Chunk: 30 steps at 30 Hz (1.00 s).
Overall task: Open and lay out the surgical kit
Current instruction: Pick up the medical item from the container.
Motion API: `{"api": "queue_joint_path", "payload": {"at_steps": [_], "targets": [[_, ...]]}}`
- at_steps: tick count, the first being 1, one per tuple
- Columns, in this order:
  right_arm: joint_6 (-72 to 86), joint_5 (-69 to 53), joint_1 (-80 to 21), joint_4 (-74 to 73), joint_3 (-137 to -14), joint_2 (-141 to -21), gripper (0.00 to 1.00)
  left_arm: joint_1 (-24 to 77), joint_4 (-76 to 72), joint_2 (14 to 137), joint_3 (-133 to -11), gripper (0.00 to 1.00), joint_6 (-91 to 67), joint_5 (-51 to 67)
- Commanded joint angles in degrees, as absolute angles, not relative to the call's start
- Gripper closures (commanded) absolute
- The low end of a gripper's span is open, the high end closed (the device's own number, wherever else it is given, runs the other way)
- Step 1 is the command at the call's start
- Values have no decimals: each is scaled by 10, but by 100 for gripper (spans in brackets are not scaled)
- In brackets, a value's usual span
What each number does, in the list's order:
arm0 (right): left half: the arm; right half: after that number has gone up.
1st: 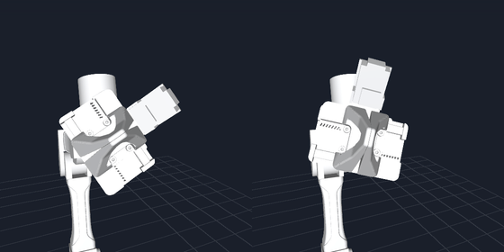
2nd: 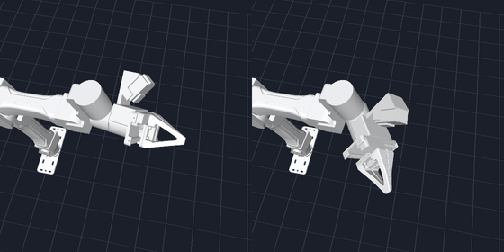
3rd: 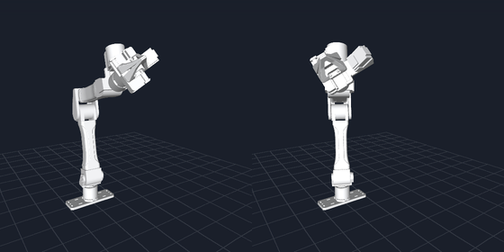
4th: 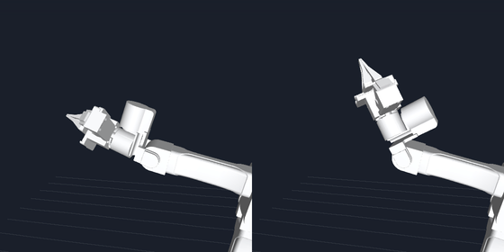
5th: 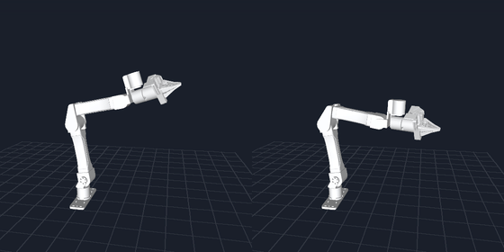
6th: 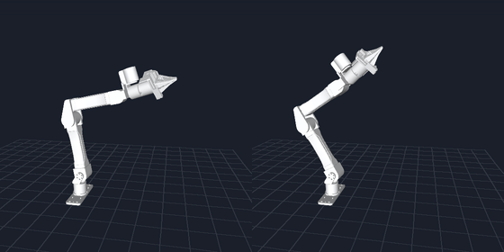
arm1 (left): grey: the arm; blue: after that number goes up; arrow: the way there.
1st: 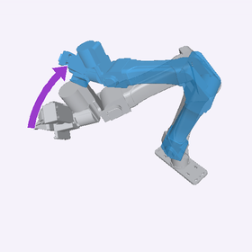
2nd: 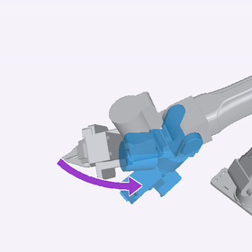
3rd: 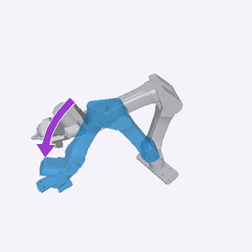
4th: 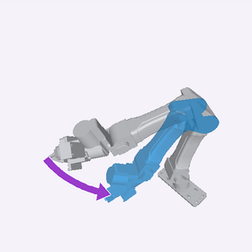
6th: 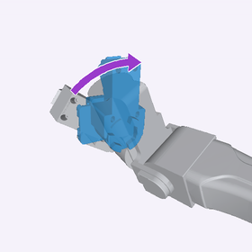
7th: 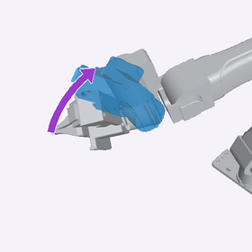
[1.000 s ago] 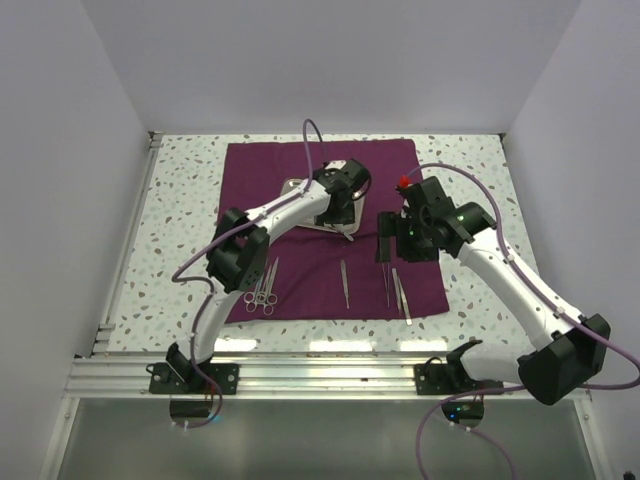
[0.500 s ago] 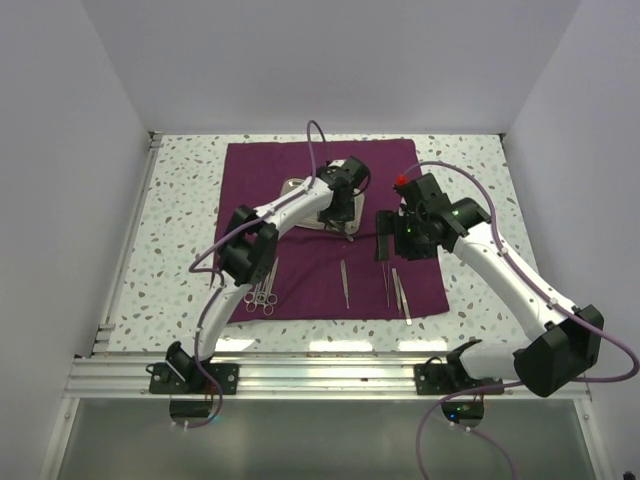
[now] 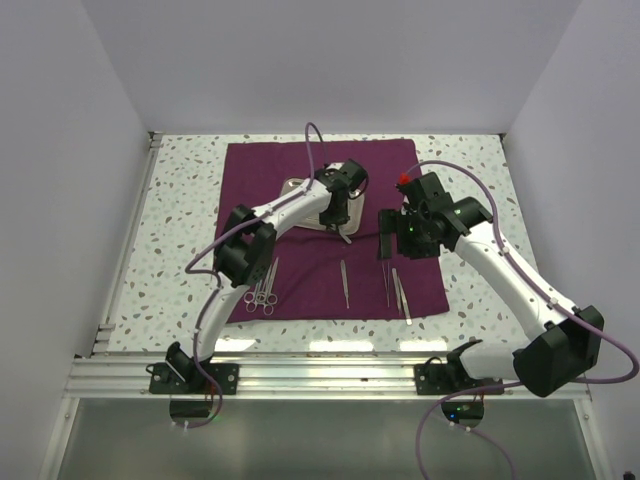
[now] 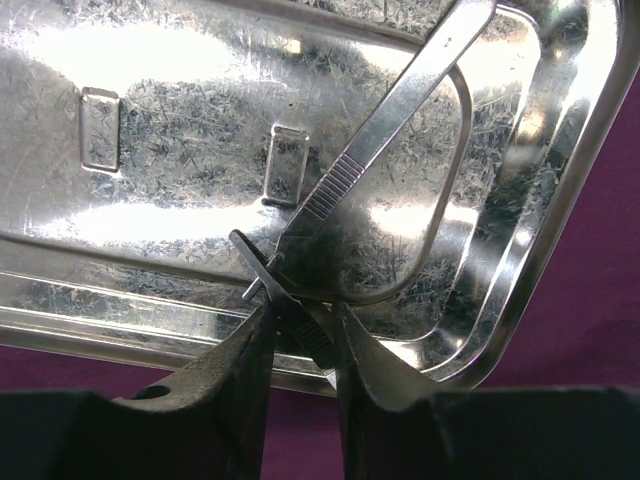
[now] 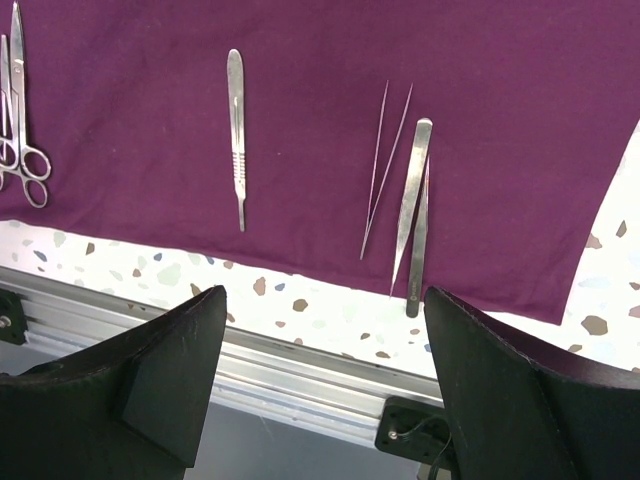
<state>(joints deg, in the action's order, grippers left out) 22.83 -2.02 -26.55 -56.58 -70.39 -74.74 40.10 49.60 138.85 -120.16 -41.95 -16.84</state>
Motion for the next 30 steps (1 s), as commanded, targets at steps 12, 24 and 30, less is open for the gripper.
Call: {"api": "queue_joint_path", "payload": {"at_steps": [12,24,30], "targets": [[200,-15,-252,-571,-702,-729,16,398,497,1387,-1194,100,-417,-151],[202,-26,-248,-568,-684,-694,16,403,506,1263,-1188,100,-412,-177],[207,-42,-249,-563,-671,-679,16,432,502,1183,-1096,100,-432,-206]]}}
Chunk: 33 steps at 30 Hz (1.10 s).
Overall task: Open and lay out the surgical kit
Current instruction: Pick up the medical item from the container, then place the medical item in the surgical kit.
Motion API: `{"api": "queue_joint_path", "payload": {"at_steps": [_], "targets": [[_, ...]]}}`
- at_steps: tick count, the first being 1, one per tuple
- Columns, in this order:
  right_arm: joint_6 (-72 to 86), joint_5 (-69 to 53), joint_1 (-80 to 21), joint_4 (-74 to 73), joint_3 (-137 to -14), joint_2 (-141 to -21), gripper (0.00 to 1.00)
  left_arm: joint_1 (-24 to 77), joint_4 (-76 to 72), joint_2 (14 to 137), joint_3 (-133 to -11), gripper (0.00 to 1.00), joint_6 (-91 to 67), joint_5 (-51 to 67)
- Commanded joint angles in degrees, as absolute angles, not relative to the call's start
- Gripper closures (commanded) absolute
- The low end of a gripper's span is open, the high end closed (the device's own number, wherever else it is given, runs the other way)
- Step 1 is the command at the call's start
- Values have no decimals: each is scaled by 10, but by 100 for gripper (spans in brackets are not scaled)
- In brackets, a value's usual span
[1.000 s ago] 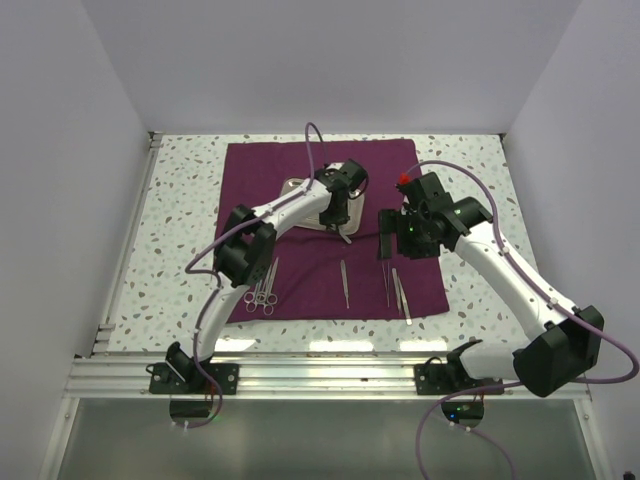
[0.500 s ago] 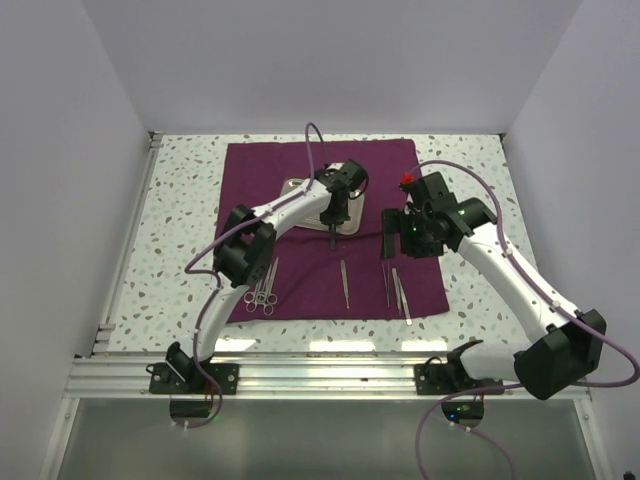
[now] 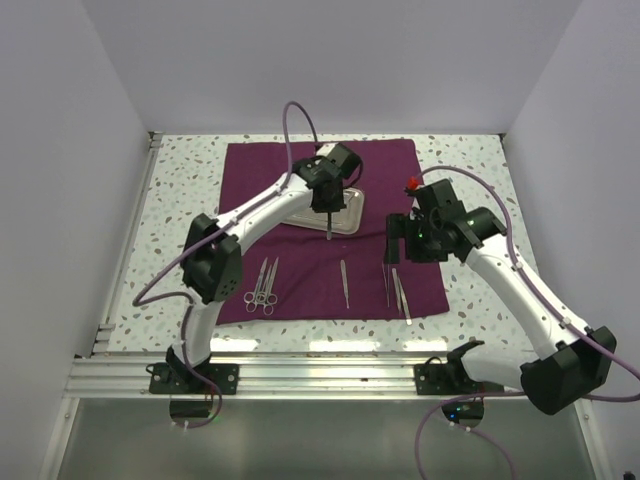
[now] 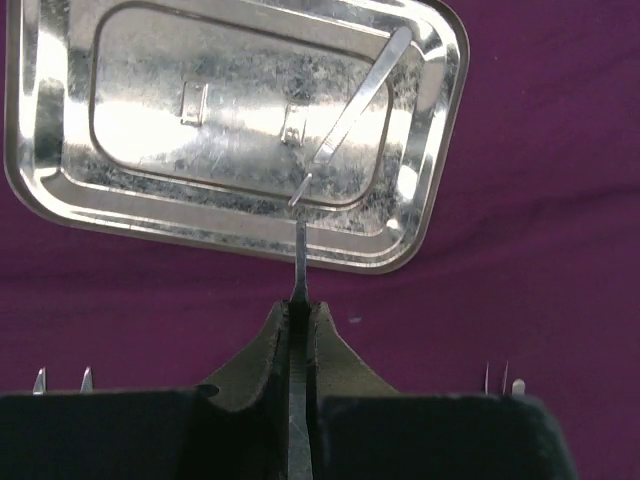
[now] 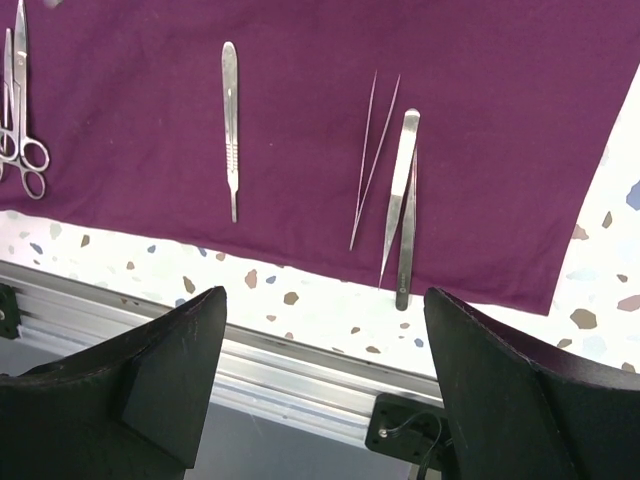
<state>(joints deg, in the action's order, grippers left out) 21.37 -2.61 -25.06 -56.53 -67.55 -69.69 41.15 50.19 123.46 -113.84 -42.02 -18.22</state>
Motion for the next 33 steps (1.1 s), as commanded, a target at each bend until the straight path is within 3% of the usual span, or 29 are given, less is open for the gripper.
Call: {"api": "queue_joint_path", "payload": {"at_steps": [1,15,30,33], "targets": [[207,-44,-249,-563,-670,-677,16,438,500,1165,-1081,100,-437,-208],[209,-73,-253,-564,-628,-659,17,557,407,1066,-811,100,-548,-182],[210,-73,-261,-572,-613,-661,18,578,402,1146,-882,100,-549,-204],[211,-66,-262,-571,-614,-664,18,578,407,1150,-884,86,-543,-203]]}}
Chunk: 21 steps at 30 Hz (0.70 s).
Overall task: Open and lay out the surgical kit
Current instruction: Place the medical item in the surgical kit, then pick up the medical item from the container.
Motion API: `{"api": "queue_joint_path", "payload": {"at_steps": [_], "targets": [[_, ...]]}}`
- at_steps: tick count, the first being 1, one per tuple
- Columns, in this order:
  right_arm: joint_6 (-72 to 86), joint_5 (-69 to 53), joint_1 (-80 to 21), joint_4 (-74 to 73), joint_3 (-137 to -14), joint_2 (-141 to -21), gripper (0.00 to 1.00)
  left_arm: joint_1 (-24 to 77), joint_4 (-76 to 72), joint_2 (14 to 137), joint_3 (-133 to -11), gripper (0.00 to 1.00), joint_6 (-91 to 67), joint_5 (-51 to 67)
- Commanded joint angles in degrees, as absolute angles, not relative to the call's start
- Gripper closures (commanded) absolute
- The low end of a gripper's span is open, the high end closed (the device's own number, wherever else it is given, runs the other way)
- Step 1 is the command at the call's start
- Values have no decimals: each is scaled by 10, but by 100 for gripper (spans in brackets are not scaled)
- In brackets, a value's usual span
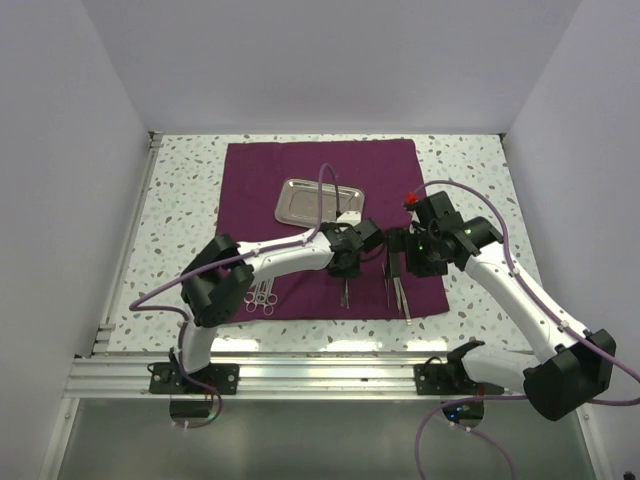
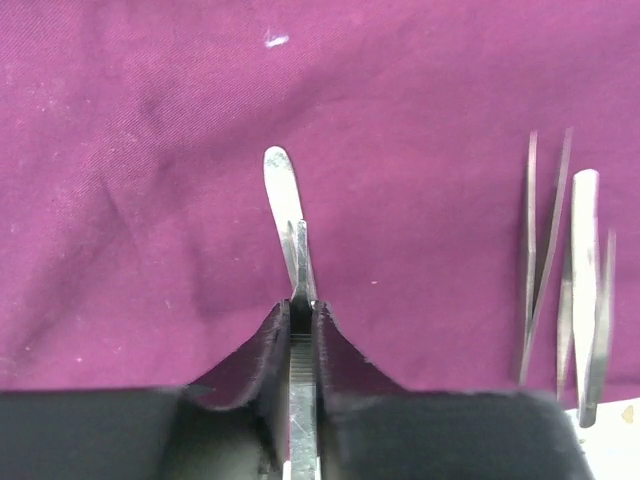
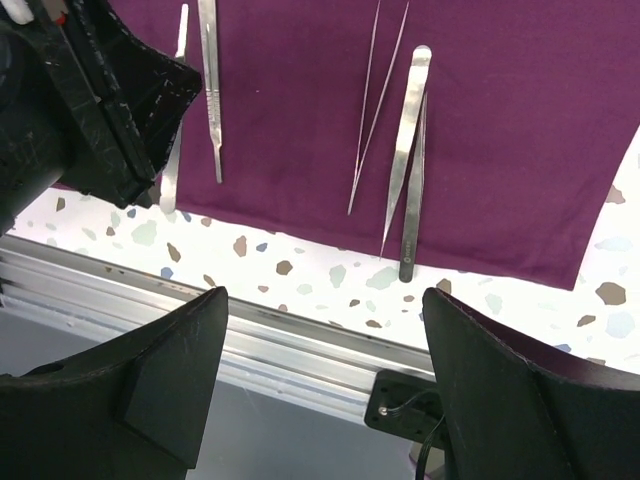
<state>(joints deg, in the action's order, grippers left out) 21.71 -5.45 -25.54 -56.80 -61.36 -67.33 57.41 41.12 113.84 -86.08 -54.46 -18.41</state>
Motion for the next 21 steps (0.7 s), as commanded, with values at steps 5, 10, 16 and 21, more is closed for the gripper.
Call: {"api": "queue_joint_path", "payload": {"at_steps": [5,10,16,21], "targets": [[207,-46,-261,-575,-623,-666,18,575,456,1140,-925,53,-527,-218],[210,-28,-259,-576,-625,-665,17,518,471,1127,-1007,47,-444,-227],[216,-21,-259,-580,-634,-678,17,426,439,1205,-1111,48,-338,-188],[217,-10,-259,-591,-637,-683,17,388,426,1322,-1225,49,-265,-142]]}}
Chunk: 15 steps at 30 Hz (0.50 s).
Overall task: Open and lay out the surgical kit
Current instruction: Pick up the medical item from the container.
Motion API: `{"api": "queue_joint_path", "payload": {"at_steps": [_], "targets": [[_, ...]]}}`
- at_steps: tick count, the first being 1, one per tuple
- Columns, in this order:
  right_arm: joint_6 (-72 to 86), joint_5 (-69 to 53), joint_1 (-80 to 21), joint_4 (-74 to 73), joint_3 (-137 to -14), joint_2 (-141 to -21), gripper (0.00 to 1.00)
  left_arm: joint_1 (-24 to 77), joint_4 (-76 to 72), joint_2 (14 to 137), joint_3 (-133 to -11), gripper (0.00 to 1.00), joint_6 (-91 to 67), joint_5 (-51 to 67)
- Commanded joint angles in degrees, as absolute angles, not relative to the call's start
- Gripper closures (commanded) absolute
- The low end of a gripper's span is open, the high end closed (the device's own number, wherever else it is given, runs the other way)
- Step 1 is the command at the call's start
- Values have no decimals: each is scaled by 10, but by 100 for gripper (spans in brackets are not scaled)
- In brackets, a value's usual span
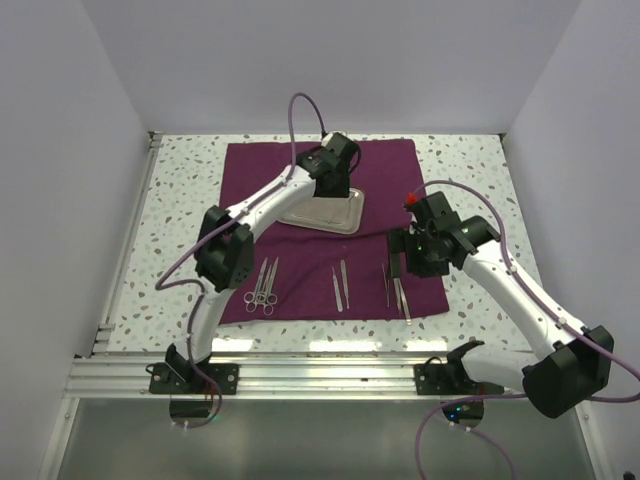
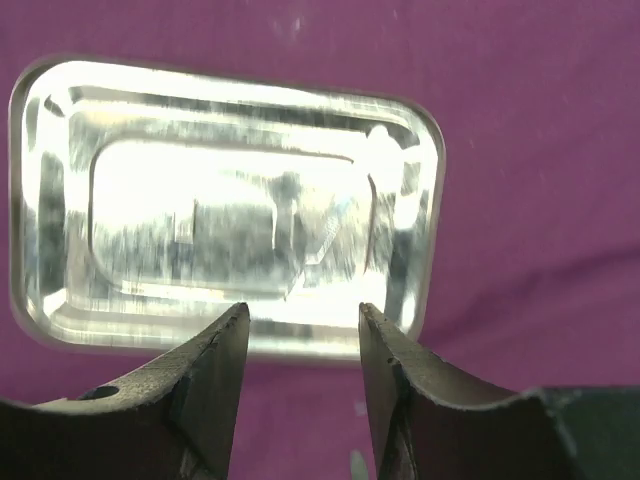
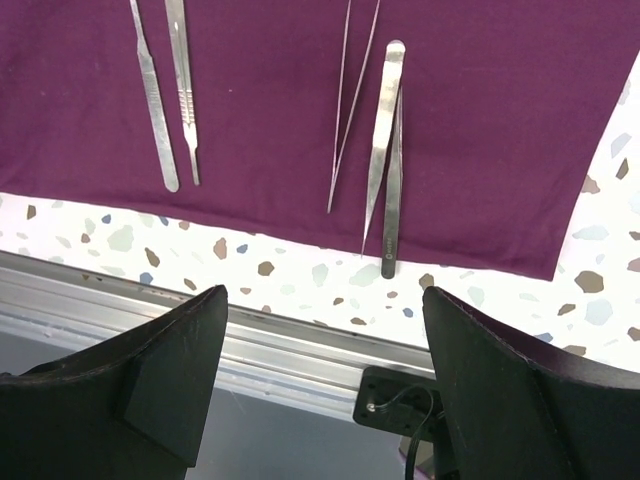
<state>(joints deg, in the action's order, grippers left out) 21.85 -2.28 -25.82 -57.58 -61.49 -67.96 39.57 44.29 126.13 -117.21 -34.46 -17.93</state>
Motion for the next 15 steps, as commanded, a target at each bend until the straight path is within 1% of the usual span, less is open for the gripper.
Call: {"api": "queue_joint_path", "payload": {"at_steps": [1,5,8,15], "targets": [[217,-8,-259,-593,-638,-686,17,383,412,1334,-1247,49,-258,-135],[214,-1,-258,-605,-643,-698,17,362,359,1382,-1261,49,-238,-50],[215,11,-259,-607,-646,-708,17,355,317,1399,-1258,49,-229,-21],[221,18,-259,-611,-652,-731,18,354,236,1432,-1262,47,-211,-15]]}}
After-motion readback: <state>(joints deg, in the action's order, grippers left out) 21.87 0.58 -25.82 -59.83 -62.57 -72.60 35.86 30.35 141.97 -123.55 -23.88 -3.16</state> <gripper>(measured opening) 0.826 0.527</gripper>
